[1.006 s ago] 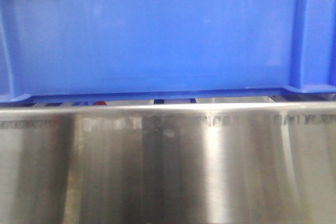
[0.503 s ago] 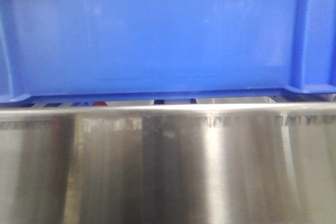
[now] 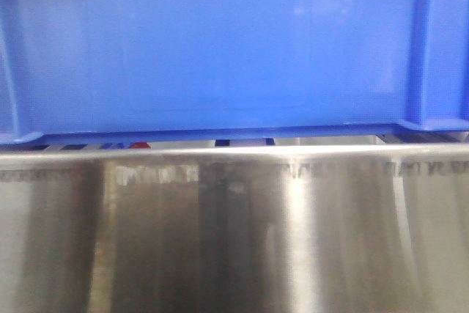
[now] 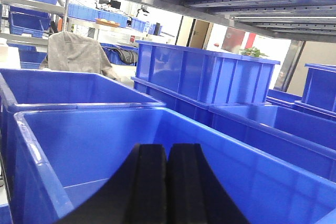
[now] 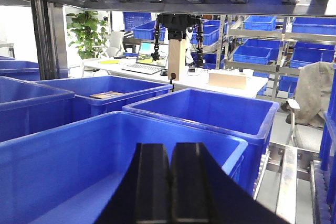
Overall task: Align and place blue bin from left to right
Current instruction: 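Open both grippers and lift them off the bin's side walls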
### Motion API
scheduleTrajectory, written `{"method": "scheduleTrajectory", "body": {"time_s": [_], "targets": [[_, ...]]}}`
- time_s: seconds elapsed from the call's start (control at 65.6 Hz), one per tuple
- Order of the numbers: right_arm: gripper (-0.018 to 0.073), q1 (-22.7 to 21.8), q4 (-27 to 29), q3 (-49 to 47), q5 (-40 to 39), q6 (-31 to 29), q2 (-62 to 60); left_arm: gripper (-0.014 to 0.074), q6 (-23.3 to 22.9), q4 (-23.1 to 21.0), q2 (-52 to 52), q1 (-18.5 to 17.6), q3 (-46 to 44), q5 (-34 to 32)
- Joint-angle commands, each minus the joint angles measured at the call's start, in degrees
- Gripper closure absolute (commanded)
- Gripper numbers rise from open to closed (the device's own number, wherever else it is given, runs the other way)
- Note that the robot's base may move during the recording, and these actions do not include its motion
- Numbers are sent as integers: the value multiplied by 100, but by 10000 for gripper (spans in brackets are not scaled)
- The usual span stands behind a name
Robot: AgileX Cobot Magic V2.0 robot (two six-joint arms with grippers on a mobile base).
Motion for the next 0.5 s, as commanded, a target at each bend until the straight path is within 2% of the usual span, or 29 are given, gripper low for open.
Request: {"method": "scheduleTrajectory", "body": {"time_s": [0.0,0.488], "targets": [[637,13,-51,19,-110,-42,-36,707,13,42,-32,-41,16,-60],[637,13,-51,19,-110,-42,-36,707,13,42,-32,-41,16,-60]]}}
